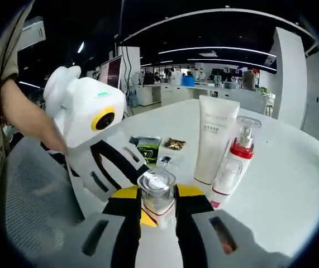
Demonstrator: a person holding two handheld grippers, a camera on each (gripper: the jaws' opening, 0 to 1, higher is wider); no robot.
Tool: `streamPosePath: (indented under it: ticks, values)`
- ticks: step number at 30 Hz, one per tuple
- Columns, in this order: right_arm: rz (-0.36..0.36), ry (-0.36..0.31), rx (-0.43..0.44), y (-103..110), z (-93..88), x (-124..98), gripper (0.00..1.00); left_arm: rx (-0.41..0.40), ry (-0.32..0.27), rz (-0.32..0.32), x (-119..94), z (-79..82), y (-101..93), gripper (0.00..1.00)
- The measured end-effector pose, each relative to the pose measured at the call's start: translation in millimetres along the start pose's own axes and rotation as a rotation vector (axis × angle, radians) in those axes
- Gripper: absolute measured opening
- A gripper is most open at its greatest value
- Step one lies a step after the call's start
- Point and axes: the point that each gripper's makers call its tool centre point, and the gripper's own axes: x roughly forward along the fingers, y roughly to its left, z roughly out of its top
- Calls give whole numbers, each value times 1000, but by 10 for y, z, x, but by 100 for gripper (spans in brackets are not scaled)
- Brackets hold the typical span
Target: Arrange the skincare products in the storage area until every visible bottle or jar stands upright without overlapping.
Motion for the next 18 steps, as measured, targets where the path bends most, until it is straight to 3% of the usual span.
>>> streamPosePath:
  ticks: [7, 18]
  values:
    - [-10, 28, -1, -14, -93, 16, 23, 5, 12, -5, 67, -53, -15, 18]
    - [-38, 12, 47, -95, -84, 35, 23, -7, -6, -15, 102, -25, 25, 18]
